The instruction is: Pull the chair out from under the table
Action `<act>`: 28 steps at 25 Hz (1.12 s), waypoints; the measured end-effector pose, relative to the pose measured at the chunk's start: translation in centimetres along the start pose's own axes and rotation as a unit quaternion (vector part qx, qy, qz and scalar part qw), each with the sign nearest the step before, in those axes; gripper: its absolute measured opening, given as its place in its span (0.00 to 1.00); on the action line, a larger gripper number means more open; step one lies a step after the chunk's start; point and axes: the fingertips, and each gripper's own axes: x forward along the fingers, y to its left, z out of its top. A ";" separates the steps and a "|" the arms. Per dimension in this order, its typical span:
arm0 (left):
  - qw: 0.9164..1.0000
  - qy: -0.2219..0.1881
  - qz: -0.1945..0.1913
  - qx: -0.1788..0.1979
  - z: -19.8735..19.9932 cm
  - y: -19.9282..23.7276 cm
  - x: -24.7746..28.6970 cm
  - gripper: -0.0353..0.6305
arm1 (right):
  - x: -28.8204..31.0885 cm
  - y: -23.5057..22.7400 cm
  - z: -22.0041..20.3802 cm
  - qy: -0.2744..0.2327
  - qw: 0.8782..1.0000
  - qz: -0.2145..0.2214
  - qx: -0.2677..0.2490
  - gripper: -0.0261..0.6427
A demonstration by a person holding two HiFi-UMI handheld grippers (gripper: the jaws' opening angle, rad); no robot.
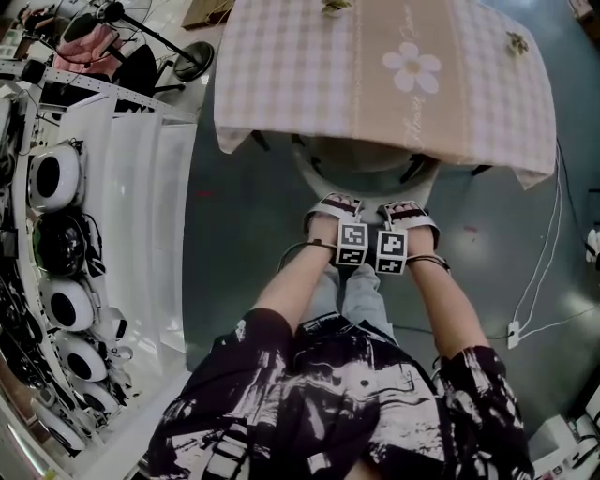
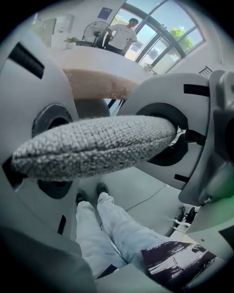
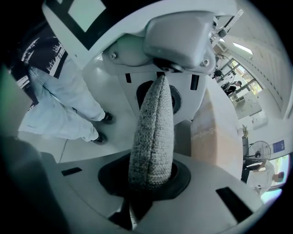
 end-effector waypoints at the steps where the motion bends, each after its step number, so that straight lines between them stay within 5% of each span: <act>1: 1.000 0.000 0.000 0.000 0.0 -0.2 -0.1 0.17 | -0.1 0.1 0.1 0.000 1.000 0.002 0.003 0.13; 28: 1.000 -0.008 -0.012 0.022 2.4 -13.6 -3.4 0.16 | -3.7 12.9 5.5 0.015 0.998 0.029 0.047 0.12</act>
